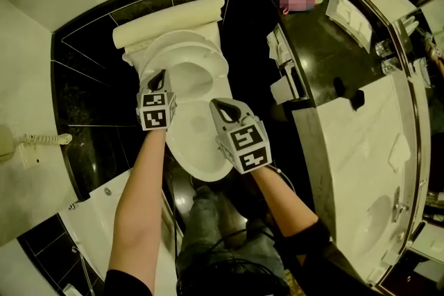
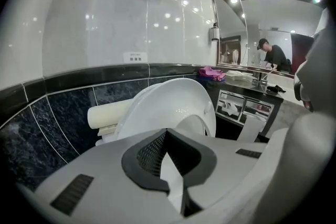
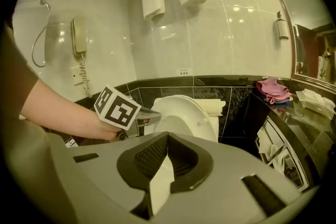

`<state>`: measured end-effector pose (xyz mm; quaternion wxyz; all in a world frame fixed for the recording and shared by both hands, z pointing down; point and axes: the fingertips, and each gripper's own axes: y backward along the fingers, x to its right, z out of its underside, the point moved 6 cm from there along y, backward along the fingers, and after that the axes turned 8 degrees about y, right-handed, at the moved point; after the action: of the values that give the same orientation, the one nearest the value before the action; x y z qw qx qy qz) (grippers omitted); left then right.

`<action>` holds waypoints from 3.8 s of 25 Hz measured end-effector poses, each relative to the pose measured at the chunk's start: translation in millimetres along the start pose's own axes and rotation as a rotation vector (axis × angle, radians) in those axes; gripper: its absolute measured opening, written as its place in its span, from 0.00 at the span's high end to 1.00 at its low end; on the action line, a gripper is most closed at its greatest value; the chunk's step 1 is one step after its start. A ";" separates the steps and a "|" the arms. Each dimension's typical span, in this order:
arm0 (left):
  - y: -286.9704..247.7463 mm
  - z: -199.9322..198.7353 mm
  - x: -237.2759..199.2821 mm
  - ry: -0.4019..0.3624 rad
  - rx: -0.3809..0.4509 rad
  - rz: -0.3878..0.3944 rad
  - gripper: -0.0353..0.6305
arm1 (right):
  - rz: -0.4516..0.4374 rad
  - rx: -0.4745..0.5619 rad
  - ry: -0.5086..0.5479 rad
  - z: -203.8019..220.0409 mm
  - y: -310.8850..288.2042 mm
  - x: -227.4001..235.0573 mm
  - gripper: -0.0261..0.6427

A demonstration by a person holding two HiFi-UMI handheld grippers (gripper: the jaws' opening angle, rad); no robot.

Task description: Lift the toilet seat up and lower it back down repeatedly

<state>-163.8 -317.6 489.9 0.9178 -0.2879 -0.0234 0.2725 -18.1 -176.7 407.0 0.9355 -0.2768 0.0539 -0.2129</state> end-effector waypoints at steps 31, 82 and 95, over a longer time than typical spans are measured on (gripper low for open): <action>181.2 -43.1 87.5 0.022 0.092 -0.066 0.96 | -0.073 0.013 0.096 -16.1 80.0 -2.5 0.94; 213.2 -5.2 101.5 0.068 0.064 -0.043 0.96 | -0.071 -0.175 0.737 -52.5 25.3 16.4 0.63; 85.4 -10.0 36.0 0.090 0.032 0.027 0.96 | -0.006 -0.231 1.111 -99.3 -148.7 38.5 0.55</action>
<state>-172.7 -245.6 431.2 0.9186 -0.2855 0.0261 0.2722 -59.8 -354.8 404.5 0.7298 -0.2237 0.5601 -0.3219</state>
